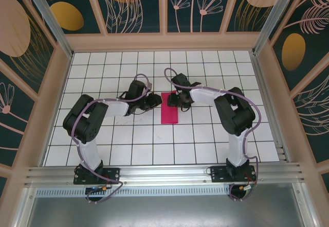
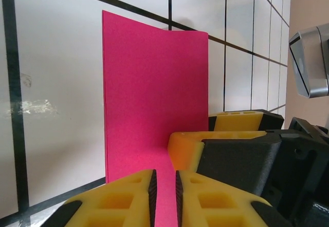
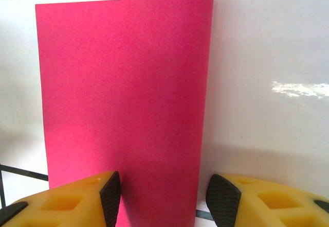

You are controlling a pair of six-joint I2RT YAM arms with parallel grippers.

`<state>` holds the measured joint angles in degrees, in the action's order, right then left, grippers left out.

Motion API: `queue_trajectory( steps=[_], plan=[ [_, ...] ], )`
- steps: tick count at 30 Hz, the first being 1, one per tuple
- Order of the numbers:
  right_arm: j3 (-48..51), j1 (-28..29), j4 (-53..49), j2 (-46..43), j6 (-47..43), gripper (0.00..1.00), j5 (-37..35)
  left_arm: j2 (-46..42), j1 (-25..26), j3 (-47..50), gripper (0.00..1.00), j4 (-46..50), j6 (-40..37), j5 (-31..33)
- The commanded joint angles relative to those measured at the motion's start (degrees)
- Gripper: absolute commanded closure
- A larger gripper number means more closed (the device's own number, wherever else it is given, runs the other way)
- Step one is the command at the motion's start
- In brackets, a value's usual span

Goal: Fold a paper plane with a square sheet of paper (pick it up from the middle)
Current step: Hold the square sheet of paper at the center of the table.

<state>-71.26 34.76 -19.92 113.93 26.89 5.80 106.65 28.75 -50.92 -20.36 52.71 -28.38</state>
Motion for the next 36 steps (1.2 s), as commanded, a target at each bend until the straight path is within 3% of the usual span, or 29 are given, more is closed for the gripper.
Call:
queue_trajectory(
  steps=[1, 17, 36],
  plan=[
    [4.6, 1.4, -0.4, 11.8, -1.1, 0.45, 2.0, 1.4, 0.2, -1.2, 0.81, -0.5, 0.3, -1.8],
    [4.8, 1.4, -0.5, 12.7, -0.1, 0.45, 2.6, 4.4, 1.4, -2.4, 0.89, 1.2, 1.1, -2.8],
    [4.4, 1.5, -1.0, 14.0, 1.1, 0.44, 3.3, 5.4, 1.5, -3.0, 0.91, 2.3, 0.9, -2.6]
  ],
)
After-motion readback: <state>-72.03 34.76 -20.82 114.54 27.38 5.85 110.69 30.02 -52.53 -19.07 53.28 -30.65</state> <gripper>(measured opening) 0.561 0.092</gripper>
